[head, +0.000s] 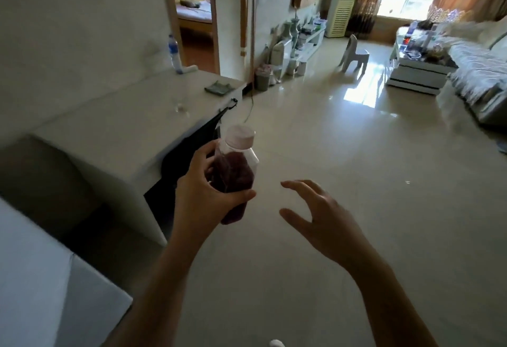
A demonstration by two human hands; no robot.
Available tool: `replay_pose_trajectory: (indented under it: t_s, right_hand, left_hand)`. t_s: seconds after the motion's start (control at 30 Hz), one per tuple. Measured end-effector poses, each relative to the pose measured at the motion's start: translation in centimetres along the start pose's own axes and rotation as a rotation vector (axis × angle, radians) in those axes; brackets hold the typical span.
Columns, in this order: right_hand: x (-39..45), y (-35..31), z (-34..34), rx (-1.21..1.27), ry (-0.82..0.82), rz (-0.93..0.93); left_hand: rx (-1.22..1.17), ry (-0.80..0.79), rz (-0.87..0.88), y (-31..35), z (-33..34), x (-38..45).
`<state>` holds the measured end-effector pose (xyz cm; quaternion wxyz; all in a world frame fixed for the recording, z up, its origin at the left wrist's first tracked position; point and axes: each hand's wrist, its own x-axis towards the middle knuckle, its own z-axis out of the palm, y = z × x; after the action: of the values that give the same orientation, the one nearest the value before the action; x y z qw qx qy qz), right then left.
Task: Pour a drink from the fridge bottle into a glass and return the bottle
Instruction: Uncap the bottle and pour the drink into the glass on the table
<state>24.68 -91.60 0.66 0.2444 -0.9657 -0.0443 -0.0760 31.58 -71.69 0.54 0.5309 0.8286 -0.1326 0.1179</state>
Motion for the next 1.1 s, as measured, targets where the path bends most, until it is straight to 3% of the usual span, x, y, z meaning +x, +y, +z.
replay_pose_trajectory:
  t_s: [0.2,0.5,0.87,1.1]
  right_hand:
    - [12.3,4.9,-1.0,0.028,-0.119,-0.154]
    - [31.1,7.6,2.5,0.025,-0.298,-0.341]
    - [53.9,10.8,3.7,0.057,-0.364,-0.421]
    - [69.3,11.7,8.1,0.077,-0.435,-0.583]
  left_hand:
    - [0.085,0.162,-0.078,-1.8,2.6,7.4]
    - [0.176,0.398,-0.236,-9.8,4.5,20.5]
    - [0.228,0.407,-0.256,-16.2,7.6,40.5]
    - [0.313,0.585,-0.394,-22.1,8.6,49.1]
